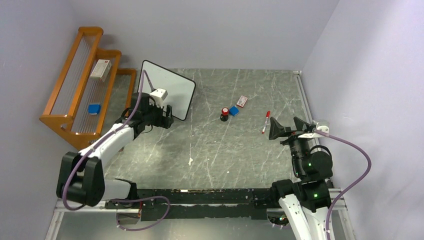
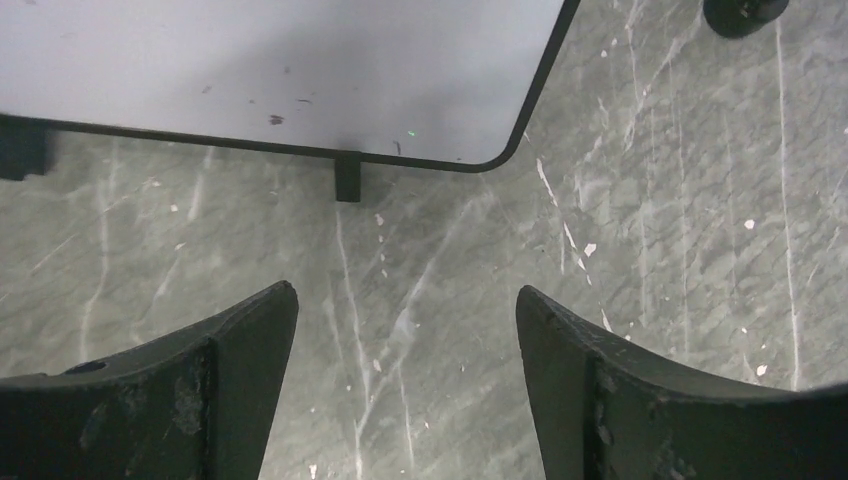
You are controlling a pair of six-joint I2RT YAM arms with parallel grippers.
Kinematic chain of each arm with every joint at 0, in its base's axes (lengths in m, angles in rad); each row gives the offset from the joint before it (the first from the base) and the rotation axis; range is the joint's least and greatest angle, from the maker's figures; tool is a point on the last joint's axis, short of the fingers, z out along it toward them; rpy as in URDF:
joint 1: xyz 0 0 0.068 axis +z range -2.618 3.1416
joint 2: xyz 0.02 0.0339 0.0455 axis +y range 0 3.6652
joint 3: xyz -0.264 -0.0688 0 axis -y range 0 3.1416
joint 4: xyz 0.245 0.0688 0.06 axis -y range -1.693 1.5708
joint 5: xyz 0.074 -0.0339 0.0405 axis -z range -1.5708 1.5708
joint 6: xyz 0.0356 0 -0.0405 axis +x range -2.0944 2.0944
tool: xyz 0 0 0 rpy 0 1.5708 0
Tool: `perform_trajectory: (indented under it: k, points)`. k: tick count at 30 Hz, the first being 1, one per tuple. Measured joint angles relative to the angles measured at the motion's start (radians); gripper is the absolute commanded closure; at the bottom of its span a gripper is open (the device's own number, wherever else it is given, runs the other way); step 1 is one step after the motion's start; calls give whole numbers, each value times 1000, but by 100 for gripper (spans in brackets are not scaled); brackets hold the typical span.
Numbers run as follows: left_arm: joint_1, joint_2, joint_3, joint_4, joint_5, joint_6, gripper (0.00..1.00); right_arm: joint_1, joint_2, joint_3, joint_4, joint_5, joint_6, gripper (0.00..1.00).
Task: Write a sentence on the whiteboard
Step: Move the whiteboard to the center of the board.
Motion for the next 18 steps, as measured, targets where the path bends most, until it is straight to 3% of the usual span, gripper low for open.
perform_trajectory:
  k: [18]
  points:
    - [72,393,109,173,115,108,39,24,-29,-6,13,-15,-32,0]
